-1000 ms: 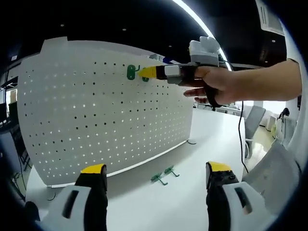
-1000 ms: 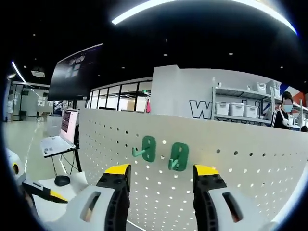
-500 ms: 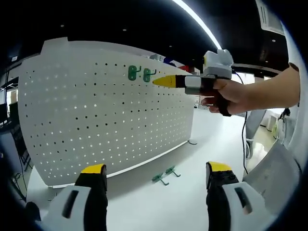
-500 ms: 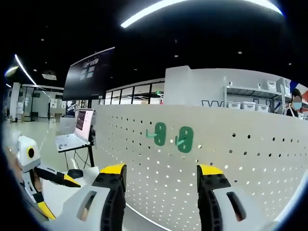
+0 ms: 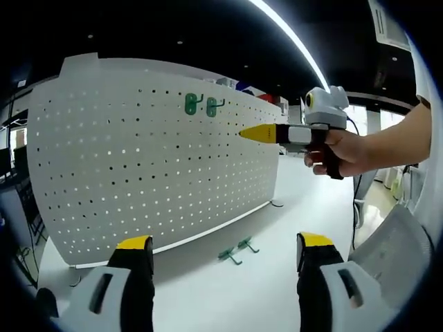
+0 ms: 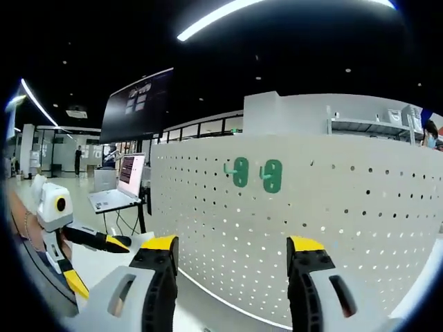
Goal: Insert the hook assembly into the mounting plate slot until the hook locks in place.
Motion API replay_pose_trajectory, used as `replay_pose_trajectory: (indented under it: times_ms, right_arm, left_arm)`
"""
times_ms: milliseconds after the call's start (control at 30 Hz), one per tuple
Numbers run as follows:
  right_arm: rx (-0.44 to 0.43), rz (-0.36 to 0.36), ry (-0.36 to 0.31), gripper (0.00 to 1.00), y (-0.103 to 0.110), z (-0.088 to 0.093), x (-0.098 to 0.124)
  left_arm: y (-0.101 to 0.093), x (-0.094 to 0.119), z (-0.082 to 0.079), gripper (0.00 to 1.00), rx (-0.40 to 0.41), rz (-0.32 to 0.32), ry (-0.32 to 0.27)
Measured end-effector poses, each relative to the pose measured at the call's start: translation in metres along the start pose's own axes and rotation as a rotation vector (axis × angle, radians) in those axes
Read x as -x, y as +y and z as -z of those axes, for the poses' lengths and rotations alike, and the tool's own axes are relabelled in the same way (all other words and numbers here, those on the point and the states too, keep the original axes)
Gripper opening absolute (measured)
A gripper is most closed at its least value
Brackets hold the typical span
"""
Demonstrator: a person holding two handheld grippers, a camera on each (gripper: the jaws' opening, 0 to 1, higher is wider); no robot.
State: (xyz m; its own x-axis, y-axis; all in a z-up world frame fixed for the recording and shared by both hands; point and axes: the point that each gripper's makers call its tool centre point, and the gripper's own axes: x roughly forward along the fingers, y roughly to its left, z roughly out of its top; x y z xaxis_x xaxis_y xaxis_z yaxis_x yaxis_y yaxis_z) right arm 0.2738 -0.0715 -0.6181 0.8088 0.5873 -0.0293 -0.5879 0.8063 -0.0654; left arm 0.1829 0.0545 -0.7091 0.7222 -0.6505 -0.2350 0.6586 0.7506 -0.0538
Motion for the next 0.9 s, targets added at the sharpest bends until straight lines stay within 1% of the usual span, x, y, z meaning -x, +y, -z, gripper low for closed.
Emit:
replay_pose_trajectory:
  times_ms: [167, 233, 433, 567, 700, 900]
  right_arm:
    - [-0.007, -0.006, 0.005, 0.62, -0.001, 0.006, 0.012]
    - [-0.026, 0.004, 0.013, 0.62, -0.005, 0.008, 0.016]
    - [-0.031, 0.016, 0.01, 0.61, -0.008, 0.011, 0.028]
    - [-0.023, 0.018, 0.027, 0.62, -0.008, 0.021, 0.037]
    - [-0.051, 0.039, 0.034, 0.63, -0.012, 0.028, 0.047]
    - [-0.064, 0.042, 0.041, 0.64, -0.013, 0.035, 0.058]
  left_arm:
    - [-0.002, 0.001, 0.001, 0.88, 0.0, 0.005, 0.001]
    - [-0.001, 0.0, 0.0, 0.88, 0.003, 0.002, -0.004]
    - [-0.003, 0.001, 0.002, 0.89, -0.007, 0.007, 0.003]
    - [-0.003, 0.003, 0.002, 0.89, 0.0, 0.006, 0.0]
    - [-0.004, 0.005, 0.002, 0.9, 0.0, 0.008, -0.002]
    - [-0.004, 0.008, 0.007, 0.91, 0.004, 0.008, 0.007]
